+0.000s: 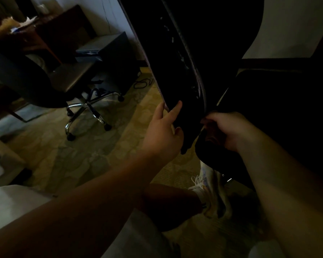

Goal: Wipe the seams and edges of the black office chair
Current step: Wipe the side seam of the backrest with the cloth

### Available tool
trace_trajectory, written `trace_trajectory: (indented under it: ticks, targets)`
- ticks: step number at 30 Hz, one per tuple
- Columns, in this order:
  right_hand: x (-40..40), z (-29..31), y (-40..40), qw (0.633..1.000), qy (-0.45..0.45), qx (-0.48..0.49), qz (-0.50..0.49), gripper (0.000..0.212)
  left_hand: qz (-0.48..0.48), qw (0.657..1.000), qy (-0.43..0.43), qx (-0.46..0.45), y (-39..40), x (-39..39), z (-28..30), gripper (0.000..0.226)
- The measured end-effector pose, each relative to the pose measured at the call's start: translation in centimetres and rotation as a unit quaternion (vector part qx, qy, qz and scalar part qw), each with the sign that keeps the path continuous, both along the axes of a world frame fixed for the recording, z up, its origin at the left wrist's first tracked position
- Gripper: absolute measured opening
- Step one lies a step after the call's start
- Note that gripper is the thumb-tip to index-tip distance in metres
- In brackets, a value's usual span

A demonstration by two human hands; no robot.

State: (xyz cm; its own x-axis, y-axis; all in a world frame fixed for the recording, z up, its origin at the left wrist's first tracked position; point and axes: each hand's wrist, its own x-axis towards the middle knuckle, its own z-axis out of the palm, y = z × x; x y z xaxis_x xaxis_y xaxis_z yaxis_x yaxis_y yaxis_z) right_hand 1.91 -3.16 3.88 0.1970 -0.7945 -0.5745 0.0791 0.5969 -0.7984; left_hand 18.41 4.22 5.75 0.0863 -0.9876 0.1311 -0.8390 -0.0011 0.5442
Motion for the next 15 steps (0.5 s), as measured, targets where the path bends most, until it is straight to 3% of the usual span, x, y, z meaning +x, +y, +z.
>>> trace_trajectory:
  ticks: [5,9,12,15]
  targets:
    - [0.26,0.29,0.12,0.998,0.005,0.004,0.055,0.015,-0.004,1.0,-0.01,-0.003,0.08,0.33,0.17,0.07]
    - [0.41,0.21,-0.05,0.999,-0.033,0.002,-0.025,0.014,0.001,1.0,0.02,-0.005,0.01,0.42,0.39,0.066]
    - [0.15,0.5,0.06,0.999,-0.025,-0.001,0.026,0.016,-0.005,0.999,0.036,-0.001,0.11,0.45,0.64,0.064]
    - [0.14,0.65,0.0,0.999,-0.033,-0.004,-0.011,0.015,-0.009,0.999,0.038,-0.008,0.35,0.38,0.86,0.064]
